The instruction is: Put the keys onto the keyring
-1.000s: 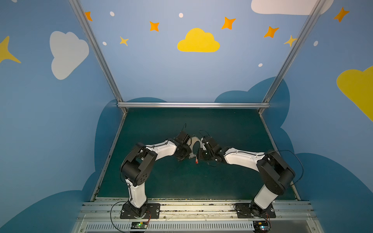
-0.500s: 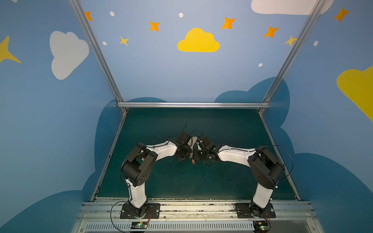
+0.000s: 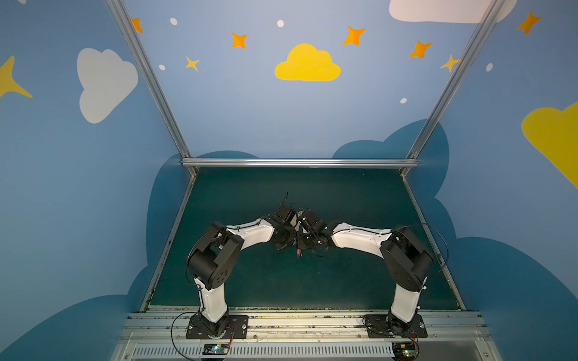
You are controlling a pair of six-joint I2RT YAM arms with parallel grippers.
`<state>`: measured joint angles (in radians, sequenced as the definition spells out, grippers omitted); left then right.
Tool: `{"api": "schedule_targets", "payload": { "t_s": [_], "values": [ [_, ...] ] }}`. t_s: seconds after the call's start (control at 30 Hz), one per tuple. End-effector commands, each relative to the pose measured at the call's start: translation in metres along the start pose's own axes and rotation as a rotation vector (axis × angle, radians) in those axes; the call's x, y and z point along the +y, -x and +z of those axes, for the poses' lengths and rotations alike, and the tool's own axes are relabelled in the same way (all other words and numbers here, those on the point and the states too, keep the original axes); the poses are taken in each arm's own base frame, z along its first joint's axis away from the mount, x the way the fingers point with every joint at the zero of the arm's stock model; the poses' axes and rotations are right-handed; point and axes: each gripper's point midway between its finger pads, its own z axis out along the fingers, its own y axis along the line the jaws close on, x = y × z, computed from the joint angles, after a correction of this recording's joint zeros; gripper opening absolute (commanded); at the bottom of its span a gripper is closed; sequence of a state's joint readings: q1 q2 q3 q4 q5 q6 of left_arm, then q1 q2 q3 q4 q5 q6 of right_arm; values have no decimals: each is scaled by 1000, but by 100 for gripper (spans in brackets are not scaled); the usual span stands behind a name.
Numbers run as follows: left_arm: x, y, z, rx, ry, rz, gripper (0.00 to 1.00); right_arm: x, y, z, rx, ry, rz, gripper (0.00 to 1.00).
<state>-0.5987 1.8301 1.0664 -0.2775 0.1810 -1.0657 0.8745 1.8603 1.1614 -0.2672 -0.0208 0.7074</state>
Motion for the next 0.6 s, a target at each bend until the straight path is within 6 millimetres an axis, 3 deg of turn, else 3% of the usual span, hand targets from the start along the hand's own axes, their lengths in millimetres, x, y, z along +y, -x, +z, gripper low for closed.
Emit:
{"api": "schedule_targets", "payload": {
  "t_s": [0.0,0.57],
  "values": [
    [3,1,-7,-25,5,-6,4,-9,-8,3,22,-46,-14,0],
    [1,3,-6,-31,-5,-18,4,2,-12,8,45,-11,-43,0]
  ]
}}
